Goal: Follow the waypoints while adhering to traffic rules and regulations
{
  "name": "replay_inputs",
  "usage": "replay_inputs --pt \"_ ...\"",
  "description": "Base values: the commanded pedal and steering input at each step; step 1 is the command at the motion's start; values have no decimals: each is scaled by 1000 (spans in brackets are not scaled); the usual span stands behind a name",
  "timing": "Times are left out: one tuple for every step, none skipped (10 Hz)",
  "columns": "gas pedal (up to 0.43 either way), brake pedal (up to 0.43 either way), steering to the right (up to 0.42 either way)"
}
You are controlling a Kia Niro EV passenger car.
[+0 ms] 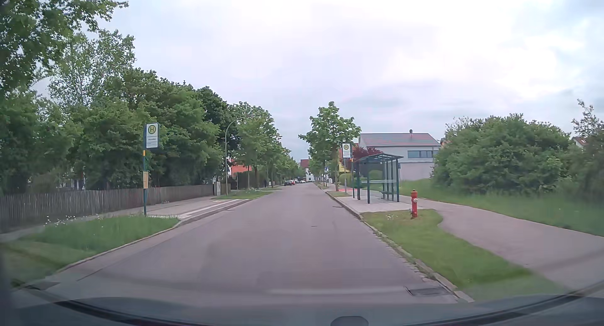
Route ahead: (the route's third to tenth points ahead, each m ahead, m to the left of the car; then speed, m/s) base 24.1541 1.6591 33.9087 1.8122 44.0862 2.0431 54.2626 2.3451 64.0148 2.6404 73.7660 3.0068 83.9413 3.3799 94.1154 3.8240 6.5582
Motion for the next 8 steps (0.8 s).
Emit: replay_inputs --pt "98 0 -66" --pt "98 0 -57" --pt "110 0 -49" --pt "110 0 -37" --pt "110 0 -24" --pt "87 0 -14" --pt "87 0 -4" --pt "87 0 1"
